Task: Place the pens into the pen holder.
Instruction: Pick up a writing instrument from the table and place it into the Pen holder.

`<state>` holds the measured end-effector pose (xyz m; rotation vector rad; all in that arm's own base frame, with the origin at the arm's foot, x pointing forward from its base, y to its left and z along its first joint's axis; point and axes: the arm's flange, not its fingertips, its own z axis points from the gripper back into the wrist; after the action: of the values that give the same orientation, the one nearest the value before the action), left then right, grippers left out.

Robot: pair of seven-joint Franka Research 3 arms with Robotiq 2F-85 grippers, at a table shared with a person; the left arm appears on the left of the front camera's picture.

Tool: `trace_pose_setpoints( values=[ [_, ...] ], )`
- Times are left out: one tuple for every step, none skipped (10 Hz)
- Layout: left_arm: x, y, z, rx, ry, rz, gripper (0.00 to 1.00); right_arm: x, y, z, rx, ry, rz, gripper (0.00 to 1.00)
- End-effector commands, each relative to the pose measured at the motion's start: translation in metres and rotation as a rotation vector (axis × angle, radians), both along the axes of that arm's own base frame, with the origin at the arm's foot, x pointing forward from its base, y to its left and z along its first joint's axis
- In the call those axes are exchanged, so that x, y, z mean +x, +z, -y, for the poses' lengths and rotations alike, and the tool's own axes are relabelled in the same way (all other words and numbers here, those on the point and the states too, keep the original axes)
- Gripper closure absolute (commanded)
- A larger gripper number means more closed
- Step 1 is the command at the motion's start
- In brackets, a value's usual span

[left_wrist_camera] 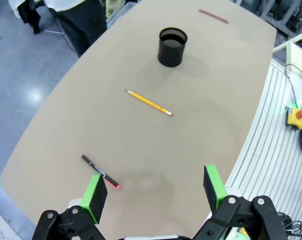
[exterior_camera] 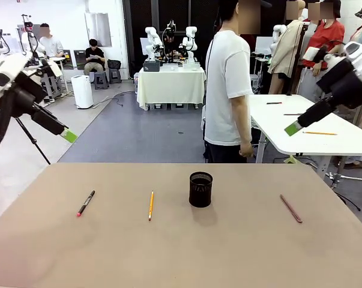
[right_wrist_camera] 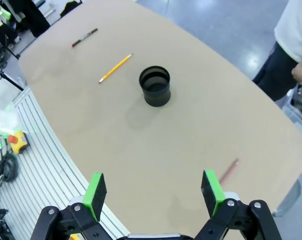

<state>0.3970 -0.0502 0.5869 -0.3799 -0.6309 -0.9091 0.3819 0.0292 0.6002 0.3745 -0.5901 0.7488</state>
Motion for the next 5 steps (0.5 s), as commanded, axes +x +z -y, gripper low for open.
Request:
trace_pose_setpoints(
  values=[
    [-0.004, 0.006, -0.012, -0.051, 0.001, -0.001, 0.0, -0.004, 0.008, 0.008, 0.027, 0.045, 0.02, 0.0],
    [-0.007, 0.009, -0.019, -0.058, 0.017, 0.006, 0.0, -0.006, 0.013, 0.011, 0.039, 0.037, 0.039, 0.0],
    [-0.01, 0.014, -0.026, -0.067, 0.002, 0.022, 0.0, -0.008, 0.019, 0.015, 0.044, 0.045, 0.042, 0.0],
    [-0.013, 0.015, -0.036, -0.076, -0.012, 0.037, 0.0, -0.011, 0.024, 0.021, 0.057, 0.049, 0.052, 0.0],
    [-0.013, 0.019, -0.041, -0.096, -0.019, 0.047, 0.0, -0.01, 0.028, 0.026, 0.076, 0.051, 0.075, 0.0]
  ],
)
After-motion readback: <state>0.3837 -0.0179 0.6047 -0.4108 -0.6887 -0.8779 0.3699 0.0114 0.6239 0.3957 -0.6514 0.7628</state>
